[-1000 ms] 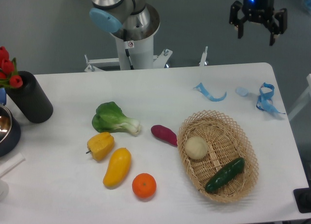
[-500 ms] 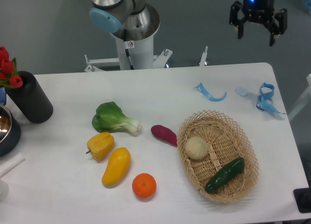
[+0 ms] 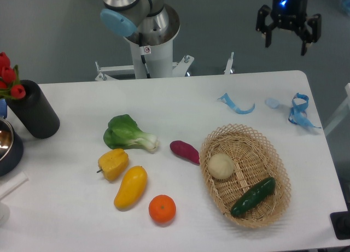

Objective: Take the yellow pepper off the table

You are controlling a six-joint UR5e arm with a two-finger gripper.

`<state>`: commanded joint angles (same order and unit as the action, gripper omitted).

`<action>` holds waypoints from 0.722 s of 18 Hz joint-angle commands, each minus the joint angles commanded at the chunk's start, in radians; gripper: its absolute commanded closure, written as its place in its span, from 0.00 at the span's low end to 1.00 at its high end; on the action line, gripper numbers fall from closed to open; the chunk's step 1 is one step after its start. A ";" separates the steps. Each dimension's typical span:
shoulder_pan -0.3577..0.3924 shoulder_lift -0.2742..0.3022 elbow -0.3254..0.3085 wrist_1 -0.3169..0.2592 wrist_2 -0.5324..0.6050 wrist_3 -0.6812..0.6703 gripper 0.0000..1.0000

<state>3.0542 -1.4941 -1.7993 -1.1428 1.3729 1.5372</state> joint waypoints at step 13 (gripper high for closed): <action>-0.261 -0.098 -0.008 0.104 -0.049 -0.624 0.00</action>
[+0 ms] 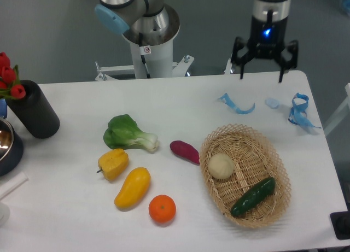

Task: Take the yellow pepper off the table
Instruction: 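Move the open gripper across the table toward the yellow bell pepper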

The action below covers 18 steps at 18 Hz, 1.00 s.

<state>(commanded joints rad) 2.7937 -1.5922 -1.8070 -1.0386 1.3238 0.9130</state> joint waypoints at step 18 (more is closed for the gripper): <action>-0.405 -0.029 -0.077 0.100 0.021 0.104 0.00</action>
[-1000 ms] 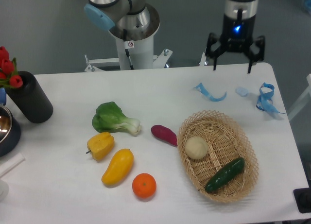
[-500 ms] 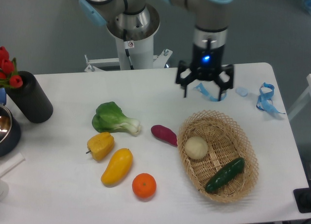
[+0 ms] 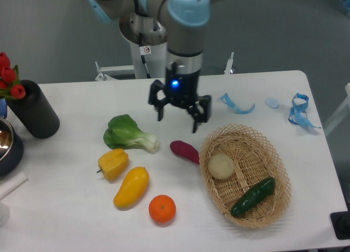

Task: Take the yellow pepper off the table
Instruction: 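Move the open gripper across the table toward the yellow bell pepper, then lower the gripper onto the yellow bell pepper and close on it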

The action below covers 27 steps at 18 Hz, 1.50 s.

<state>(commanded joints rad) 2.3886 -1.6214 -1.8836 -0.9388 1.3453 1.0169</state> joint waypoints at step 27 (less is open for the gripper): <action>-0.241 -0.258 -0.011 0.103 0.120 -0.032 0.00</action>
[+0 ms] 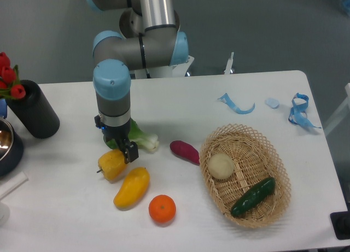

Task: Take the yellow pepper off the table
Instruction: 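Lower the gripper onto the yellow bell pepper and close on it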

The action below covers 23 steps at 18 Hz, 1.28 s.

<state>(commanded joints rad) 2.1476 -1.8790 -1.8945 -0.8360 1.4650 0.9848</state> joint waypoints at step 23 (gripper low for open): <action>-0.055 -0.109 0.009 0.072 0.049 -0.084 0.34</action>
<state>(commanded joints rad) 2.0923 -1.9881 -1.8853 -0.7639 1.5140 0.9004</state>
